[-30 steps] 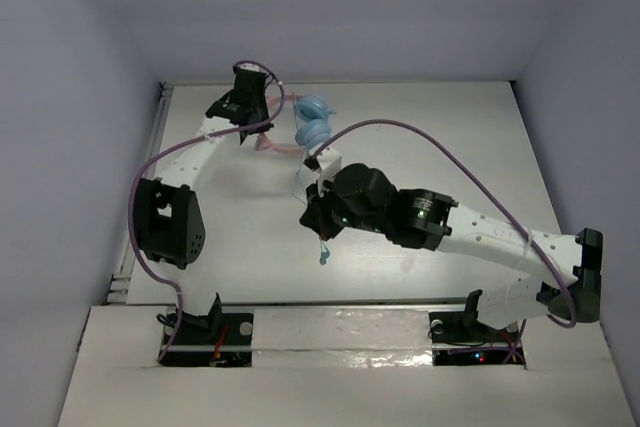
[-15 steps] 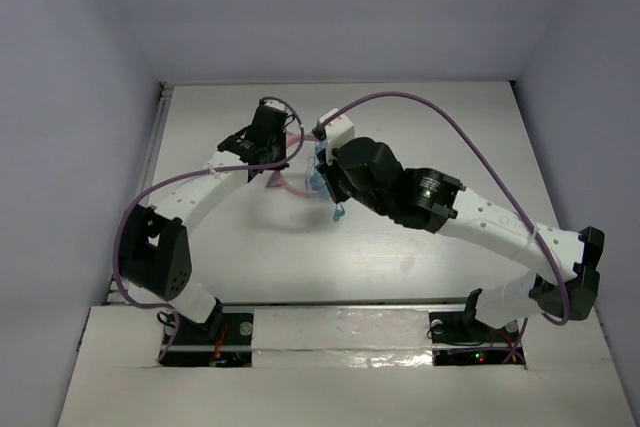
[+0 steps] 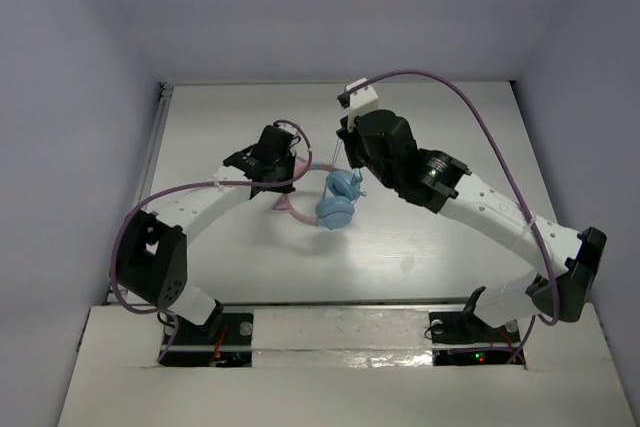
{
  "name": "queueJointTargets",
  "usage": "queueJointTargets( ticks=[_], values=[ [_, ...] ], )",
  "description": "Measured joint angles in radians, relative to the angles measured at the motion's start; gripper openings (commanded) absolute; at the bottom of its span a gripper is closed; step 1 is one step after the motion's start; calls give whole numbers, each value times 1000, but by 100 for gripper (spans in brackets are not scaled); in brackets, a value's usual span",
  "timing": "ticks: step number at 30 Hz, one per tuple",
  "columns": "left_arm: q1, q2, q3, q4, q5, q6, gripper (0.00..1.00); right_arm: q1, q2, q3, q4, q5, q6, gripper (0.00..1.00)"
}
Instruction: Wrap the headphones
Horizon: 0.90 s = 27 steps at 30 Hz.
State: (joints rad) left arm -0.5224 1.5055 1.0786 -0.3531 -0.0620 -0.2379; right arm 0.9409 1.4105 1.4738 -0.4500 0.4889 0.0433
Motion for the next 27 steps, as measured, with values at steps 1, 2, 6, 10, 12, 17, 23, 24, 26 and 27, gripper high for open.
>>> queueJointTargets(
  ticks=[1,2,6,10,12,17,23,24,26,27],
  values=[
    [-6,-2,-4,2,6,3,0,-18,3,0,14,1,-4,0],
    [-14,-3,-7,3,14,6,0,-33,7,0,26,0,-6,0],
    [-43,-4,-8,19,47,13,0,-82,42,1,72,5,-34,0],
    [-60,-23,-8,23,79,19,0,-111,87,-2,99,23,-61,0],
    [-60,-43,-8,24,93,24,0,-130,95,-17,121,32,-68,0],
    [-59,-79,-8,33,115,48,0,-175,93,-85,174,73,-74,0],
    [-59,-80,-8,32,124,77,0,-189,92,-168,213,121,-73,0],
    [-59,-80,-8,31,126,82,0,-191,92,-179,221,126,-71,0],
    [-59,-84,-8,31,134,89,0,-200,92,-195,237,131,-66,0],
    [-59,-88,-8,31,141,92,0,-204,92,-204,245,133,-64,0]
  ],
)
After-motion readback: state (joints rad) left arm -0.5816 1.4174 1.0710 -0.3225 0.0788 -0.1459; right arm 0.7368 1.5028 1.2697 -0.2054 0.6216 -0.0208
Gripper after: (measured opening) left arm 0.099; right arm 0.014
